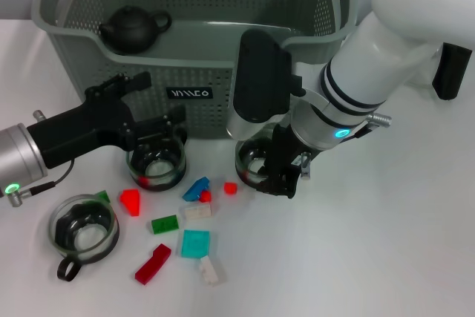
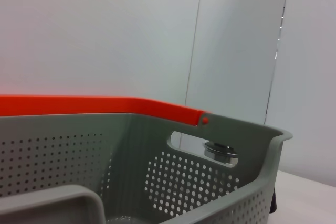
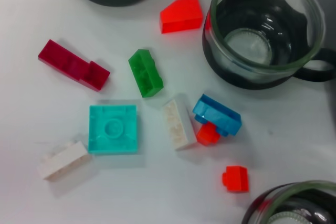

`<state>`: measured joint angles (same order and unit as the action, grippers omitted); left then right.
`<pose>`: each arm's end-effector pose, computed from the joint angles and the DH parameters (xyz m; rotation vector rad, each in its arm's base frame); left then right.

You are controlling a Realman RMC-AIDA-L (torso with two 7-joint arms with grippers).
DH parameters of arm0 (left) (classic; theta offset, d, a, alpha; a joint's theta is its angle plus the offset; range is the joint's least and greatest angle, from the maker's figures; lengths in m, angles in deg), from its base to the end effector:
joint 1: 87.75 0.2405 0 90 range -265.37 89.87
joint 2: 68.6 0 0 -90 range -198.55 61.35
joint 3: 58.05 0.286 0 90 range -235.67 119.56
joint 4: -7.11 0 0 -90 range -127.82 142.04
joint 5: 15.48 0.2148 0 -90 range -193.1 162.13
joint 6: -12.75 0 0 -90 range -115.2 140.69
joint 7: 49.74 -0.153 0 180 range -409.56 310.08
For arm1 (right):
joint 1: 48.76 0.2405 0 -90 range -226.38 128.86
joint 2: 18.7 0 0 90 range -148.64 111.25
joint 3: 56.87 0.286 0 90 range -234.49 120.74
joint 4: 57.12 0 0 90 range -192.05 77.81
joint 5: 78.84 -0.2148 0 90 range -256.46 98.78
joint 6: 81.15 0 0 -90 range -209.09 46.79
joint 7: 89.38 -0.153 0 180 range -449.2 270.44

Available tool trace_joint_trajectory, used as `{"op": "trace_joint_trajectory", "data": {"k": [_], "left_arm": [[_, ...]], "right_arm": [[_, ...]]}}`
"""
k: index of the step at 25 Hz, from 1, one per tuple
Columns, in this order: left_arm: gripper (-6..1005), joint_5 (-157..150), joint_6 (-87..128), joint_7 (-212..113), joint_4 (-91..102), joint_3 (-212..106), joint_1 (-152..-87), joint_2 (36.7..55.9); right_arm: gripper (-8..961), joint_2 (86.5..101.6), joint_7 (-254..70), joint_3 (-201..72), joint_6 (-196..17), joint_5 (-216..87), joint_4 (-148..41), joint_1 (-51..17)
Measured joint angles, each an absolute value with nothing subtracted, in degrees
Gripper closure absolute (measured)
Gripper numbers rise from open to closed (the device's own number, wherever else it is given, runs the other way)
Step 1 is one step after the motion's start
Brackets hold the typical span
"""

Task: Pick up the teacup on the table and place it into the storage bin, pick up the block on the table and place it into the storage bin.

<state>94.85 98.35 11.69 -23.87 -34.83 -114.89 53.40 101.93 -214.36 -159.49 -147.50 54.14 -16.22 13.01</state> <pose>-0.3145 0.3405 -0.0208 -2.3686 -0.5478 -0.8519 0.1234 0.4065 -0.1500 -2.9489 0.0338 -0.7053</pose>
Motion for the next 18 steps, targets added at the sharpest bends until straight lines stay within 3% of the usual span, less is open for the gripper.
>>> {"op": "trace_joint_trajectory", "data": {"k": [10,18], "left_arm": [[65,94.91,98.92,11.65,-23.91,-34.86,-114.25,53.61],[64,94.91,98.97,11.62,-23.92,-35.02,-113.88,53.66]], "right_arm": [[899,102.03,-215.70,-159.21,-147.00,54.09,-17.18,12.59],[900,101.65,-219.71,-158.20,-151.38,54.21,-13.82,12.25]]}}
